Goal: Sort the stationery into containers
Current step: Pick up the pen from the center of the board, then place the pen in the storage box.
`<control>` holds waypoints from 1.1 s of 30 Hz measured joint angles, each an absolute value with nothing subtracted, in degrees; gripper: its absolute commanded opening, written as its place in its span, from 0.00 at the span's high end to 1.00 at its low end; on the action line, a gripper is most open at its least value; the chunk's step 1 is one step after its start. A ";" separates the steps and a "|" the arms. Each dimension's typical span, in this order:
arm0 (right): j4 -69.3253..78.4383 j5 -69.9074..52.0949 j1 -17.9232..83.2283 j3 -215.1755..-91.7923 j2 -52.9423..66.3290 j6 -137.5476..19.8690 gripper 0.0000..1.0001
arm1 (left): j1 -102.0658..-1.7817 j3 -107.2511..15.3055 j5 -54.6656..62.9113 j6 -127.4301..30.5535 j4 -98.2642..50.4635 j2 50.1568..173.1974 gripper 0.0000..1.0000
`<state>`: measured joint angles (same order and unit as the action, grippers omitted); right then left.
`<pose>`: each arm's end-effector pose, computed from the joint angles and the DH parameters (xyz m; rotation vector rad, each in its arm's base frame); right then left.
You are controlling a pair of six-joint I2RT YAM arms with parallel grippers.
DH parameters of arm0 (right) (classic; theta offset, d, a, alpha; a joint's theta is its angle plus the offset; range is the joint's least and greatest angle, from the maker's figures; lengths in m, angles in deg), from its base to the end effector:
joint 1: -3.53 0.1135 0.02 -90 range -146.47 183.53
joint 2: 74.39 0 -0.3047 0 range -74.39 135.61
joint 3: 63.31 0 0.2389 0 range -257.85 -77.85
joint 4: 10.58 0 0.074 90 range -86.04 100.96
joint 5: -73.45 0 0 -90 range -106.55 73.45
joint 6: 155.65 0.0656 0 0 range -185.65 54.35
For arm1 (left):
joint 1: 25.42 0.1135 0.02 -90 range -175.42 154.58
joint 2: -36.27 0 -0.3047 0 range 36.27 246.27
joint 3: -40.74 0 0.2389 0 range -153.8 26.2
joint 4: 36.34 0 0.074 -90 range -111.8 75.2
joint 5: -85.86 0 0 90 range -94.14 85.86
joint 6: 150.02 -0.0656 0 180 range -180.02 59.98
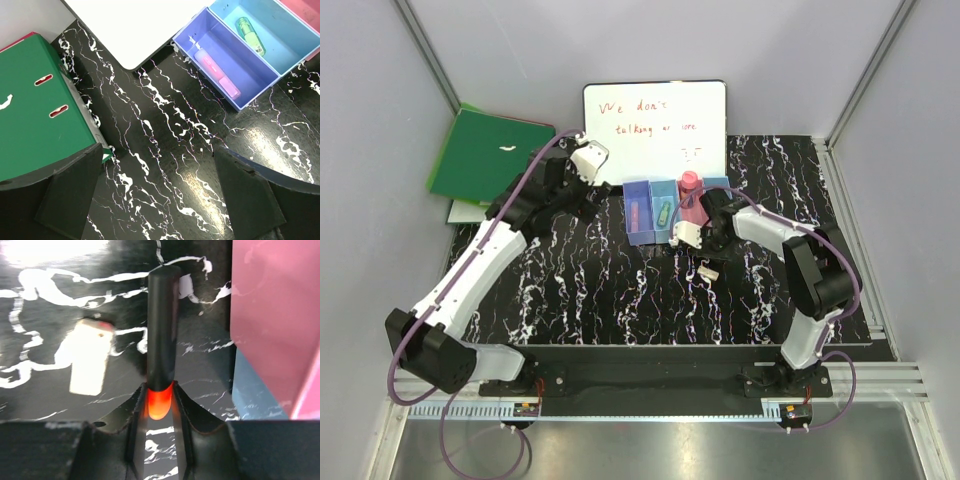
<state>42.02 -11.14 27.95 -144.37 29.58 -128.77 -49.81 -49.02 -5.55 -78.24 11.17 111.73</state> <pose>0.3147 0.1497 0.1813 -1.9992 2.0620 0.0071 0.2664 -0.1190 0.3910 0.7680 2.0086 -0.0361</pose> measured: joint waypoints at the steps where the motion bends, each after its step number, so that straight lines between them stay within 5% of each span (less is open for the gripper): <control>1: 42.62 -10.81 28.13 -144.39 29.01 -128.26 1.00 | -49.81 -49.00 -5.55 -78.24 11.15 111.56 0.01; 17: 50.20 -2.18 31.01 -161.46 19.35 -108.81 1.00 | -49.43 -41.55 -6.84 -76.25 9.47 105.98 0.01; 33: 45.59 6.94 34.20 -186.38 43.91 -72.16 1.00 | -49.41 -40.67 -8.74 -76.77 8.07 95.86 0.01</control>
<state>45.59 6.94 34.20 -186.38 43.91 -72.16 -49.41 -40.67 -8.74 -76.77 8.07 95.86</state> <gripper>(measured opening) 0.251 0.987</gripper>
